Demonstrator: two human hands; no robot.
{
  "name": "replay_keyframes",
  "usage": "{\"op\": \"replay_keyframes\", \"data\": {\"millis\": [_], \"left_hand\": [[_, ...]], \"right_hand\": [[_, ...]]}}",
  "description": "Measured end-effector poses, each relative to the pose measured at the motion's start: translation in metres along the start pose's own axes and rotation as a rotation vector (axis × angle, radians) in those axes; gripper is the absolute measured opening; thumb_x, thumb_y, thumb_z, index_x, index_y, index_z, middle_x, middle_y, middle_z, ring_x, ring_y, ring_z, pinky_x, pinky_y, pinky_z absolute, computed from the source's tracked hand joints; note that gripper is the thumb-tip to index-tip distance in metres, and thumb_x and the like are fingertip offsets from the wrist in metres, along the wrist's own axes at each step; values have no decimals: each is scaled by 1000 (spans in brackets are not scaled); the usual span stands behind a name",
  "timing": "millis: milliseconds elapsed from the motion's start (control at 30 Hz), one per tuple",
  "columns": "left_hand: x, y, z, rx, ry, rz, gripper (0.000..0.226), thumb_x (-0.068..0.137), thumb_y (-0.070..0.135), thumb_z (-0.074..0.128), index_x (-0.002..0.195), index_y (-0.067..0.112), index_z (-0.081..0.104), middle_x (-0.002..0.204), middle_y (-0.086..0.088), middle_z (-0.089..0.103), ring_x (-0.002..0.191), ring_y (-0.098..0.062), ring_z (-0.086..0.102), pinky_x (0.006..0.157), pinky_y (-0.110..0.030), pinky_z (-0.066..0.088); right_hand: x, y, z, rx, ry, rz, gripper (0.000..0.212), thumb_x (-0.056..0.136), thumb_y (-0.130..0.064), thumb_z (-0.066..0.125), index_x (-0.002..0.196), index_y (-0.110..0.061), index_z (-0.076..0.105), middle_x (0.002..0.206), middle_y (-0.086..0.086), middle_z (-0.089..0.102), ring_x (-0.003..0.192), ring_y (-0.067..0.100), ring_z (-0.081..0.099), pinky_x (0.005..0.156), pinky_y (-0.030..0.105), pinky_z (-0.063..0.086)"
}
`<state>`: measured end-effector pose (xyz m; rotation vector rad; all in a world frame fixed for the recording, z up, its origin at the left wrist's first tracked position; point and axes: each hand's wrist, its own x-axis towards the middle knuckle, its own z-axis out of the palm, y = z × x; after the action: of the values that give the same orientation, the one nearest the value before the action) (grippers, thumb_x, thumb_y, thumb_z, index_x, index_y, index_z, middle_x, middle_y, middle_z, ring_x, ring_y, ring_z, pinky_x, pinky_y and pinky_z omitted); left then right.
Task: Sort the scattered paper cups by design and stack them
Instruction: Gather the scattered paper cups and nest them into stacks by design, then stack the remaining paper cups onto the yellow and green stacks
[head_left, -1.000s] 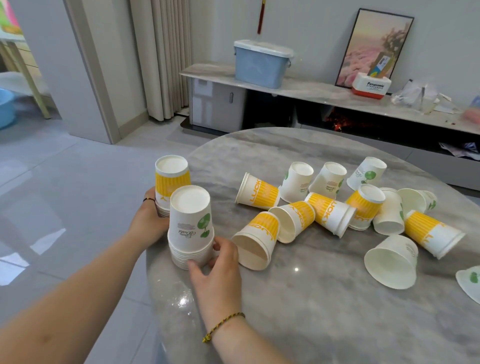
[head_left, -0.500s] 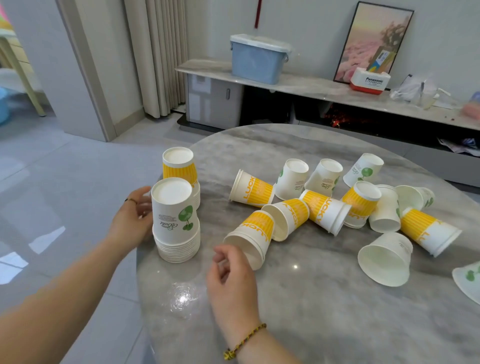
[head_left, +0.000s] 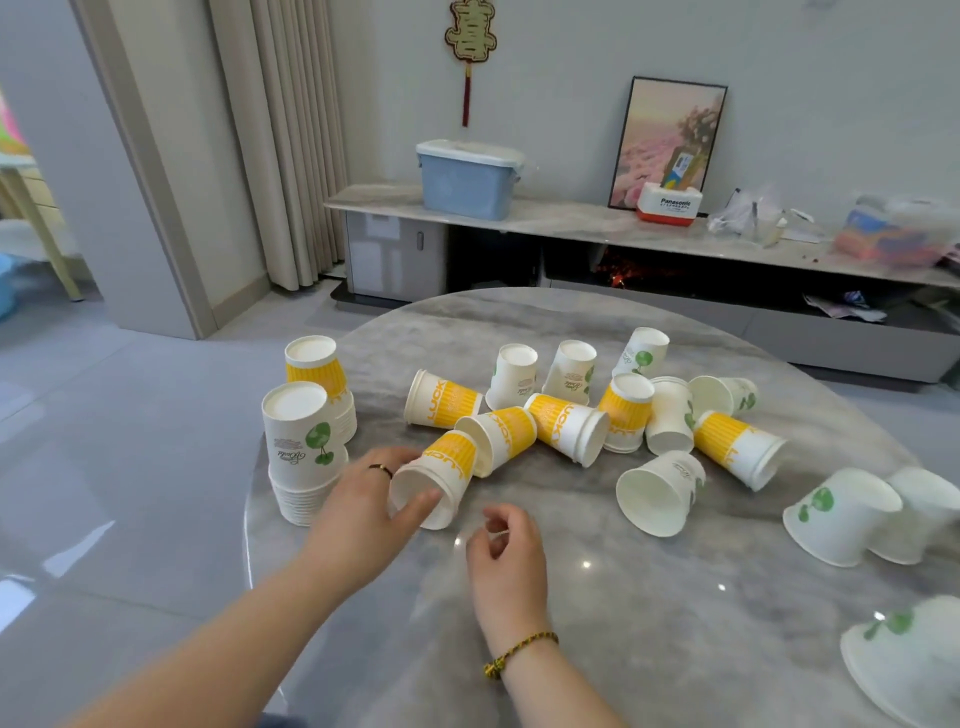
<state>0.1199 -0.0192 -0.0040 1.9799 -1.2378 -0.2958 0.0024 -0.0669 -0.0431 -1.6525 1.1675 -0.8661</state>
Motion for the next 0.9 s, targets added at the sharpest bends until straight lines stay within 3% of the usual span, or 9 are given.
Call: {"op": "replay_keyframes", "data": {"millis": [100, 200, 333, 400, 500, 567, 667, 800, 900], "left_hand": [[24, 13, 20, 107, 13, -105, 62, 80, 40, 59, 131, 12, 37, 137, -7, 43, 127, -26, 38, 103, -33, 30], [42, 14, 32, 180, -75, -252, 75, 77, 46, 60, 135, 10, 29, 142, -12, 38, 129, -29, 36, 103, -37, 32], [55, 13, 38, 255, -242, -394, 71, 71, 46, 65, 126, 9, 38, 129, -12, 49, 114, -29, 51, 88, -34, 43], [58, 13, 36, 296, -304, -415, 66, 69, 45, 67, 118, 8, 43, 121, -12, 55, 107, -27, 54, 83, -33, 45], [52, 11, 30, 285, -339, -421, 62, 68, 37, 70, 116, 8, 44, 111, -10, 56, 97, -25, 54, 83, -33, 47], [40, 11, 24, 189, -364, -414, 68, 62, 36, 73, 117, 9, 42, 102, -5, 53, 92, -22, 52, 80, -32, 46], [21, 16, 17, -176, -371, -342, 72, 52, 37, 73, 116, 22, 42, 97, 3, 57, 89, -14, 55, 72, -24, 44], [3, 29, 26, -477, -364, -176, 77, 40, 32, 75, 108, 32, 39, 96, 13, 57, 85, 0, 56, 60, -9, 48], [-7, 36, 47, -521, -331, -106, 76, 30, 39, 71, 100, 38, 41, 98, 15, 56, 81, 7, 59, 61, -4, 47]], "right_hand": [[3, 6, -15, -5, -29, 18, 18, 84, -4, 49, 91, -21, 45, 97, 1, 44, 65, 2, 43, 61, 11, 34], [6, 11, -24, 1, -49, 48, 18, 84, -4, 48, 88, -21, 46, 99, 1, 46, 66, 2, 45, 59, 3, 38], [12, 19, -34, 37, -60, 77, 16, 84, -4, 49, 88, -20, 48, 98, 3, 53, 66, 2, 46, 64, 15, 39], [16, 20, -35, 82, -58, 106, 14, 84, -4, 50, 88, -18, 49, 91, 2, 55, 67, 1, 48, 59, 9, 40], [20, 22, -29, 188, -59, 202, 12, 85, -8, 51, 84, -20, 50, 87, 1, 56, 79, 15, 59, 76, 21, 49], [18, 19, -25, 273, -101, 280, 8, 86, -11, 51, 93, -15, 51, 82, 0, 56, 80, 21, 60, 76, 33, 50], [12, 14, -25, 350, -165, 283, 20, 87, -16, 51, 107, -14, 46, 79, -4, 55, 73, 15, 56, 77, 34, 50], [12, 9, -47, 316, -150, 191, 13, 87, -16, 53, 97, -21, 48, 89, 3, 60, 83, 18, 58, 88, 38, 48], [13, 12, -78, 159, -100, 59, 13, 85, -8, 54, 88, -21, 53, 84, -2, 61, 82, 16, 58, 78, 17, 48]]}}
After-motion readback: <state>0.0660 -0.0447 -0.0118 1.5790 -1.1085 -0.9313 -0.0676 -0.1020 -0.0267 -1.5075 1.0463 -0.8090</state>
